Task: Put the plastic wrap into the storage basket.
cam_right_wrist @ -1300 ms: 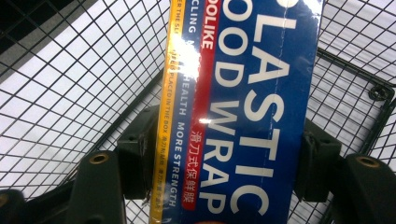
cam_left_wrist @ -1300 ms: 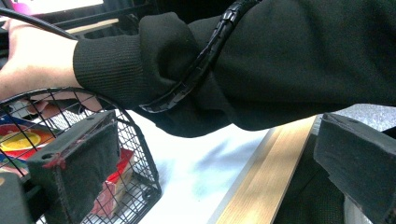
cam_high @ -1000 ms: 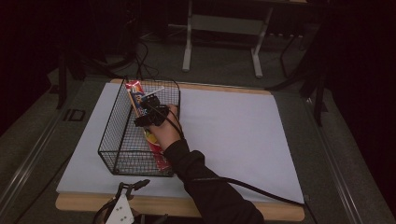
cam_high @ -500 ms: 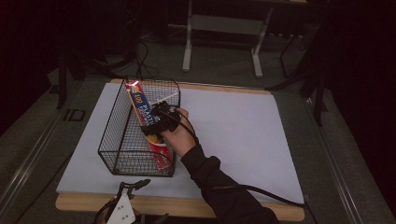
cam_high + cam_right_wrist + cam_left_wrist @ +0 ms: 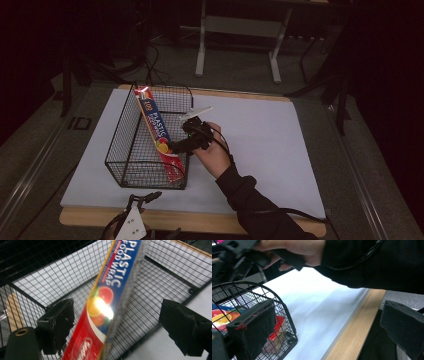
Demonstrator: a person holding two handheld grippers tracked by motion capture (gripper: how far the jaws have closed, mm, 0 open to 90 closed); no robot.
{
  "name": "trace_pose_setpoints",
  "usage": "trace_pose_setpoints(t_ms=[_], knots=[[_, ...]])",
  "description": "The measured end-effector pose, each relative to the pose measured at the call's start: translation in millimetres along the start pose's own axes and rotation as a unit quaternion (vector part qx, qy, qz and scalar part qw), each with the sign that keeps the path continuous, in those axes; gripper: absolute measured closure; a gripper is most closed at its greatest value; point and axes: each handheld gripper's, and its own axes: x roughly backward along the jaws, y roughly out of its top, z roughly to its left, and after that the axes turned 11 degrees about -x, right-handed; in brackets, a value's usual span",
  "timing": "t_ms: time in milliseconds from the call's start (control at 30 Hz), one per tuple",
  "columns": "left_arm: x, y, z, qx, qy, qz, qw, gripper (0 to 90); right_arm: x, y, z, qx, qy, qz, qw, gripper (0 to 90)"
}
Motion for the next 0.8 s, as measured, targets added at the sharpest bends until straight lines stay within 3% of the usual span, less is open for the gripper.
trace_pose_setpoints(t_ms=[167,433,500,567,800], knots=[[-0.6,-0.2,0.0,0.001,0.0,0.001,1.0,1.0,16.7,-15.9,-8.4,0.006,-0.002,-0.019,0.9998,13.4],[-1.2,-0.1,-0.2,0.0,0.001,0.001,1.0,1.0,32.2,-36.4,-22.7,0.007,-0.012,-0.026,0.9996,13.7],[-1.3,-0.1,-0.2,-0.001,0.002,0.002,1.0,1.0,35.9,-41.8,-26.4,0.012,-0.005,-0.028,0.9995,13.7],[-1.5,-0.2,0.1,0.002,0.0,0.003,1.0,1.0,39.8,-47.7,-29.4,0.022,-0.013,-0.034,0.9991,14.0],[-1.7,-0.1,-0.3,0.001,0.0,0.003,1.0,1.0,52.5,-69.8,-44.2,0.012,-0.01,-0.029,0.9995,14.0]])
